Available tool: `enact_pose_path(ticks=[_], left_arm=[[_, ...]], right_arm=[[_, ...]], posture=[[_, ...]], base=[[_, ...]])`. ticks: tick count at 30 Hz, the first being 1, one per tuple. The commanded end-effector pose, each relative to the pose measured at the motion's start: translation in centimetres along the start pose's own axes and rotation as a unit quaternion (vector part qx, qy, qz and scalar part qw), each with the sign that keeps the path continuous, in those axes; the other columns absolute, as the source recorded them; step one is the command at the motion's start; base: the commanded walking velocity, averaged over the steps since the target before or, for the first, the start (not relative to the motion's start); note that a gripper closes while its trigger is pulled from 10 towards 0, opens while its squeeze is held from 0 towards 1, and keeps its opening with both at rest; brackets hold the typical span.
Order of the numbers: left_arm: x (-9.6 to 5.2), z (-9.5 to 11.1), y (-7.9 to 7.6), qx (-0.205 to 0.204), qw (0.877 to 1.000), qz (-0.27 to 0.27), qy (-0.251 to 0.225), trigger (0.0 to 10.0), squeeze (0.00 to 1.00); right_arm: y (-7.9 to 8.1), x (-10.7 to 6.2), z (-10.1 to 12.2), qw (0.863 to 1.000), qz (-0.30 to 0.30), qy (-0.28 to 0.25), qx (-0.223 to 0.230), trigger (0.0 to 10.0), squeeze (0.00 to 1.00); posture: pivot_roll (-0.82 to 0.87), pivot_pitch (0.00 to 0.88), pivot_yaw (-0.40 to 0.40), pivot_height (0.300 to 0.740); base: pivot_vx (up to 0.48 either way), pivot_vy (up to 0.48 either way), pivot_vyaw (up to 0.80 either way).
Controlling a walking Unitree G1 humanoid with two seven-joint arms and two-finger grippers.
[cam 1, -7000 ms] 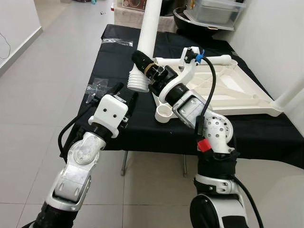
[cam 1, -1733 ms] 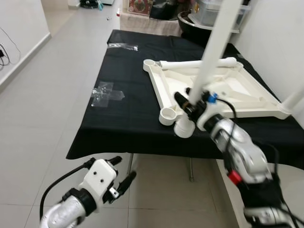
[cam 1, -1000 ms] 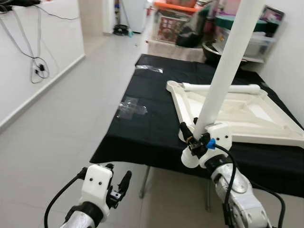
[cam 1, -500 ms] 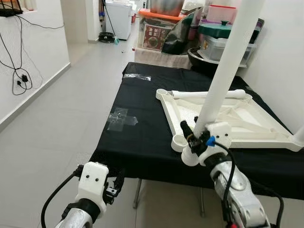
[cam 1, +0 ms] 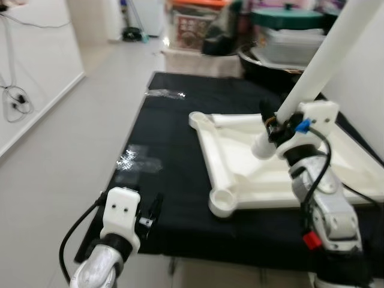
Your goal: Building children table
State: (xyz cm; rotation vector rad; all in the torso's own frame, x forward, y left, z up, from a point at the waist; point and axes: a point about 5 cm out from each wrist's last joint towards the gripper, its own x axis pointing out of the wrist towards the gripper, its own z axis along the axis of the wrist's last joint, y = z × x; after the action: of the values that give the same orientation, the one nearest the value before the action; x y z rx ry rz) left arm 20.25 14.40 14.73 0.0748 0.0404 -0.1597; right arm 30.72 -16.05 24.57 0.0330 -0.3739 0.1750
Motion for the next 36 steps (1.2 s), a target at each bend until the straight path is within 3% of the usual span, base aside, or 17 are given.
enact_pose_path(ticks=[1, 9, 11, 12, 14, 20, 32, 36], left_arm=[[0.0, 0.1, -0.5, -0.002, 1.000, -0.009, 0.000, 10.0, 0.00], [0.1, 0.7, -0.8, -0.005, 1.000, -0.013, -0.007, 10.0, 0.00], [-0.3, 0.3, -1.1, -0.008, 1.000, -0.028, 0.004, 10.0, 0.00], [-0.3, 0.3, -1.1, -0.008, 1.000, -0.028, 0.004, 10.0, 0.00], [-1.0, -0.4, -2.2, -0.018, 0.997, -0.067, 0.018, 10.0, 0.00], [-1.8, -0.8, -2.9, -0.013, 0.996, -0.081, 0.026, 10.0, 0.00], [-1.6, -0.8, -2.5, 0.012, 0.998, -0.055, 0.027, 10.0, 0.00], [-1.6, -0.8, -2.5, -0.004, 0.998, -0.050, 0.031, 10.0, 0.00]], right_arm=[[-1.4, -0.2, -0.2, 1.000, -0.025, 0.010, 0.005, 10.0, 0.00], [-0.7, -0.4, -1.4, 0.998, 0.027, 0.043, 0.030, 10.0, 0.00], [0.4, -1.1, -2.4, 0.993, 0.087, 0.067, 0.052, 10.0, 0.00], [0.4, -1.1, -2.4, 0.993, 0.087, 0.067, 0.052, 10.0, 0.00], [1.2, -1.6, -3.2, 0.986, 0.134, 0.085, 0.057, 10.0, 0.00], [0.8, -0.9, -3.3, 0.987, 0.128, 0.081, 0.047, 10.0, 0.00], [0.3, -0.4, -3.3, 0.989, 0.119, 0.080, 0.023, 10.0, 0.00], [0.4, -0.3, -3.3, 0.989, 0.116, 0.084, 0.029, 10.0, 0.00]], posture=[[0.10, 0.048, -0.130, 0.740], [0.10, 0.051, -0.133, 0.740], [0.11, 0.052, -0.134, 0.740], [0.11, 0.052, -0.134, 0.740], [0.11, 0.053, -0.138, 0.740], [0.11, 0.059, -0.144, 0.740], [0.11, 0.062, -0.144, 0.740], [0.11, 0.066, -0.144, 0.740]], base=[[0.000, 0.000, 0.00], [0.000, 0.000, 0.00], [0.000, 0.000, 0.00], [0.000, 0.000, 0.00], [0.000, 0.000, 0.00], [0.000, 0.000, 0.19], [0.000, 0.000, 0.69], [0.000, 0.000, 0.38]])
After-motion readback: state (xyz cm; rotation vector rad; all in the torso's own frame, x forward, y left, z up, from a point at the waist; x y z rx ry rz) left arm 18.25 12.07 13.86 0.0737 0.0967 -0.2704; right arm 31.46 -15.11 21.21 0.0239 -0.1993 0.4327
